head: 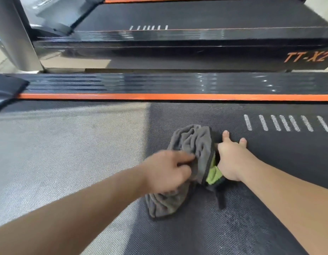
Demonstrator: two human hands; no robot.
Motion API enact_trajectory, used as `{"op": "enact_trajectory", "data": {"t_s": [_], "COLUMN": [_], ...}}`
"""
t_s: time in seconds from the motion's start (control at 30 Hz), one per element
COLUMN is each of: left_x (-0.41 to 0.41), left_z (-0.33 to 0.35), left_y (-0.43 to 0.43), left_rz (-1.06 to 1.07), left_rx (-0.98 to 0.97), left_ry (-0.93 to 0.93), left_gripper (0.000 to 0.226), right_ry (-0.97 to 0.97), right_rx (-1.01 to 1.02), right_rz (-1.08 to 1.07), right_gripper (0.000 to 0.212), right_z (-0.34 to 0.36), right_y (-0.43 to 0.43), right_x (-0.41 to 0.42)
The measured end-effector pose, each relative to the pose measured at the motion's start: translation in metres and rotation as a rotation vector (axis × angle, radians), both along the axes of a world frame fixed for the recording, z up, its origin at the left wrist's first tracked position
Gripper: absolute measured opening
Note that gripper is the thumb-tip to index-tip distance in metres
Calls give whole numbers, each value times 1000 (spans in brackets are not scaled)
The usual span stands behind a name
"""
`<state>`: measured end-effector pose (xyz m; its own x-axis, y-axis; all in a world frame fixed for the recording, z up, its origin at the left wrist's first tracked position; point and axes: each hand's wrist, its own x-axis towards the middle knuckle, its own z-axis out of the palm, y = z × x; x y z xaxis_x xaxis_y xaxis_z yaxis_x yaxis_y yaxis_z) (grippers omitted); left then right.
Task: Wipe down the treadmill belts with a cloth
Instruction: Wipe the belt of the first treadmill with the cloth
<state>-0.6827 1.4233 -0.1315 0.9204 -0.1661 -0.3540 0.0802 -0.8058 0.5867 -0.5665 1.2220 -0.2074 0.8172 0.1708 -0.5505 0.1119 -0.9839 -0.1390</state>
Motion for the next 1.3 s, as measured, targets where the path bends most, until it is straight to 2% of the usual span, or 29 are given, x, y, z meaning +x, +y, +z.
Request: {"op": "enact_trajectory", "data": {"t_s": [0.03, 0.07, 0.1, 0.13, 0.17, 0.27, 0.37, 0.43, 0.5, 0.6, 0.67, 0.73, 0.8, 0.87, 0.9, 0.97, 1.03, 1.13, 1.2, 1.27, 1.3], "left_x": [3, 3, 2, 0, -3, 4, 38, 67, 99, 140, 146, 129, 101, 85, 88, 102, 115, 110, 90, 57, 43], "left_z": [6, 10, 13, 9, 5, -16, -33, -34, -33, -29, -30, -31, -35, -34, -33, -31, -29, -40, -43, -43, -40], "left_y": [4, 5, 2, -5, -15, -31, -16, -2, 11, 15, 0, -22, -34, -19, -3, 30, 54, 34, 2, -18, -18], "left_rz": [120, 197, 205, 154, 50, -190, -269, -264, -136, 160, 230, 164, 26, -102, -153, -117, 66, 283, 236, 84, -3], "left_rx": [-11, 74, 238, 331, 375, 386, 476, 508, 542, 460, 400, 339, 197, 101, 122, 256, 346, 277, 116, 1, -37], "left_ry": [-108, -320, -477, -526, -470, -63, -100, -118, -116, -23, -21, -130, -226, -201, -193, -175, -173, -209, -248, -248, -238], "left_gripper": [46, 41, 43, 50, 60, 77, 70, 66, 65, 69, 78, 71, 58, 59, 62, 67, 63, 56, 53, 54, 55], "right_ry": [9, 13, 19, 19, 20, 45, 119, 166, 180, 185, 192, 194, 192, 188, 188, 184, 179, 169, 177, 167, 163], "right_rx": [5, 10, 13, 9, 4, 18, 15, -8, -11, -13, -18, -16, -1, 10, 5, -18, -26, -22, -25, -23, -32], "right_rz": [-16, -23, -27, -15, -1, -1, -15, 39, 66, 54, 42, 37, 28, 16, 11, 25, 28, 21, 5, -20, -35], "right_gripper": [83, 84, 83, 82, 80, 84, 93, 114, 134, 142, 142, 139, 132, 125, 126, 135, 141, 142, 136, 130, 134], "right_z": [1, 4, 7, 10, 15, 32, 56, 70, 76, 77, 78, 78, 78, 77, 77, 76, 76, 77, 77, 74, 75], "right_y": [1, 1, 2, 3, 3, 5, 9, 10, 11, 13, 15, 14, 12, 12, 12, 13, 14, 15, 14, 14, 14], "right_x": [0, -1, -2, -4, -7, -14, -23, -28, -30, -28, -27, -27, -27, -28, -28, -28, -28, -29, -29, -28, -28]}}
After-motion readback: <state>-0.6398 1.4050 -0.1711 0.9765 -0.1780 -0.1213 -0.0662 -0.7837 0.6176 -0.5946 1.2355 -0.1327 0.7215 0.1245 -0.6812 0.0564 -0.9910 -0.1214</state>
